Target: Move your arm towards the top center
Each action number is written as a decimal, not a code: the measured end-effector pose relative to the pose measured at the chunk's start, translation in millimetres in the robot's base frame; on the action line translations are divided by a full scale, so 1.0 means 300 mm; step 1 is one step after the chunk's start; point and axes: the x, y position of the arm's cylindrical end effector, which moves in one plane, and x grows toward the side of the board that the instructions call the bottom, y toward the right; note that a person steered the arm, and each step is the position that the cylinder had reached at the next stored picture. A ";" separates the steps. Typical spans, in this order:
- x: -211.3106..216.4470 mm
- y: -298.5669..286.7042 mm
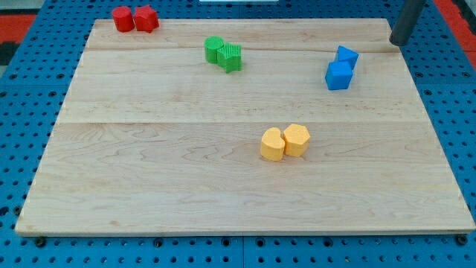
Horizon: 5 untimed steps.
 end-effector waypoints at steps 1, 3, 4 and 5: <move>0.000 0.000; 0.005 0.010; -0.015 -0.009; -0.173 -0.045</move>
